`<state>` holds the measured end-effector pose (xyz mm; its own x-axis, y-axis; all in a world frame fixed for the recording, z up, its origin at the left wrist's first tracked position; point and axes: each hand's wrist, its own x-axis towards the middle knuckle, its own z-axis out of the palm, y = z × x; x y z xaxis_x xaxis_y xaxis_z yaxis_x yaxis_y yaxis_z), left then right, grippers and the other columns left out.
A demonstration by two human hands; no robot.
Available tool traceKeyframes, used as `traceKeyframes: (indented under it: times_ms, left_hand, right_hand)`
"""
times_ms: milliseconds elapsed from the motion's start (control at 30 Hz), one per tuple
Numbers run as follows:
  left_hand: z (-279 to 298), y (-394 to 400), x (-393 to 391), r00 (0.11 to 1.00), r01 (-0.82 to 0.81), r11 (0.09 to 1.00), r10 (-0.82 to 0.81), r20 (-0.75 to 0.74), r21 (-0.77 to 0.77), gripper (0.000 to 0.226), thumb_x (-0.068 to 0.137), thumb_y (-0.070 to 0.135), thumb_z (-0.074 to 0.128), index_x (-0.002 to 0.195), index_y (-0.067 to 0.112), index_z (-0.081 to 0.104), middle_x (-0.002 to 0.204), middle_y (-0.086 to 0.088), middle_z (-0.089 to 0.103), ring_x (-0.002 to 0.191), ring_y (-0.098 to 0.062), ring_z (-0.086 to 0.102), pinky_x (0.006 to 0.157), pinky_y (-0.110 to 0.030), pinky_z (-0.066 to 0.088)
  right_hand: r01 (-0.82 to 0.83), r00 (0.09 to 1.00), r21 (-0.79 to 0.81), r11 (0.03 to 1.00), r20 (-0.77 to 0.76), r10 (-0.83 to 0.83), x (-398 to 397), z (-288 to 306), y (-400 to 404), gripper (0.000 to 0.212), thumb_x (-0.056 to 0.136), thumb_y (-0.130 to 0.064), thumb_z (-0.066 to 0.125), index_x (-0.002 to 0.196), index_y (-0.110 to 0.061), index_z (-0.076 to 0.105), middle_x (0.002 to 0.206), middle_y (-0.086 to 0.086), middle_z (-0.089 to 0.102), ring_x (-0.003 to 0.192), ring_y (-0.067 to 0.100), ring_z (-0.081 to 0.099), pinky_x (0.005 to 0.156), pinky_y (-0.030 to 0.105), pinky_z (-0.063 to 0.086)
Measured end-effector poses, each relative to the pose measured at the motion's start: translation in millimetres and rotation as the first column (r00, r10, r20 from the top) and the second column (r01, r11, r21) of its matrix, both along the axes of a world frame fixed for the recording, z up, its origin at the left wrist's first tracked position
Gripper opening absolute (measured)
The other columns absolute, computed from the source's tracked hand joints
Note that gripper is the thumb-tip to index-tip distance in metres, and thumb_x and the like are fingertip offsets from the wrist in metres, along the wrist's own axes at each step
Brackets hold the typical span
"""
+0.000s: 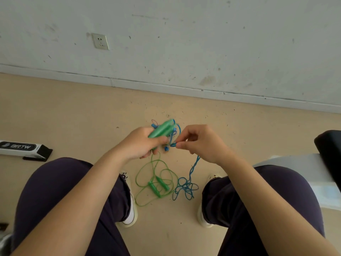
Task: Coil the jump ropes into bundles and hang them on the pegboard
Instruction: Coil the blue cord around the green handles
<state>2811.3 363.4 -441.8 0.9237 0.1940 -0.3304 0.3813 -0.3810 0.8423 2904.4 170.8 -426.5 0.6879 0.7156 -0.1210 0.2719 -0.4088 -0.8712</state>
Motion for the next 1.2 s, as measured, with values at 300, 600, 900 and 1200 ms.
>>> traceKeyframes:
  times_ms: [300, 600, 900, 1200]
  left_hand:
    - [5.0, -13.3, -6.5, 0.898, 0.373, 0.894, -0.415, -0.147, -0.250, 0.035, 0.083, 0.057, 0.070, 0.088, 0.022, 0.067, 0.061, 0.001, 0.060, 0.039, -0.008, 0.036, 0.043, -0.020, 0.031]
    - [5.9, -16.2, -4.1, 0.959, 0.251, 0.914, -0.279, -0.044, -0.319, 0.040, 0.086, 0.049, 0.059, 0.099, 0.011, 0.061, 0.058, -0.003, 0.056, 0.038, -0.011, 0.029, 0.041, -0.022, 0.024]
    - [12.4, -14.9, -6.3, 0.984, 0.178, 0.870, -0.171, 0.057, -0.461, 0.023, 0.106, 0.030, 0.038, 0.109, 0.009, 0.046, 0.062, -0.007, 0.051, 0.044, -0.014, 0.025, 0.042, -0.022, 0.022]
    - [6.9, -11.1, -2.6, 0.995, 0.069, 0.885, -0.028, 0.095, -0.460, 0.017, 0.093, 0.032, 0.063, 0.105, 0.022, 0.070, 0.075, -0.009, 0.066, 0.049, -0.013, 0.043, 0.041, -0.019, 0.029]
  right_hand:
    - [-0.050, 0.999, 0.109, 0.993, 0.004, 0.050, -4.5, 3.6, 4.9, 0.017, 0.080, -0.008, 0.079, 0.074, -0.023, 0.072, 0.064, -0.022, 0.066, 0.057, -0.007, 0.056, 0.058, 0.008, 0.043]
    - [-0.007, 0.998, 0.272, 0.962, -0.066, 0.026, -0.6, 8.3, 0.3, 0.020, 0.084, -0.007, 0.075, 0.092, -0.014, 0.059, 0.081, 0.002, 0.065, 0.070, 0.017, 0.056, 0.063, 0.032, 0.047]
    - [-0.126, 0.967, 0.327, 0.937, -0.170, 0.189, -2.7, 7.8, -2.7, 0.029, 0.082, -0.007, 0.075, 0.107, -0.013, 0.062, 0.086, -0.006, 0.065, 0.072, 0.017, 0.062, 0.070, 0.026, 0.055]
    - [-0.044, 0.983, 0.265, 0.963, -0.163, 0.089, 2.2, 2.8, -2.9, 0.024, 0.085, -0.009, 0.075, 0.106, -0.017, 0.065, 0.076, -0.008, 0.067, 0.058, 0.010, 0.060, 0.057, 0.021, 0.049]
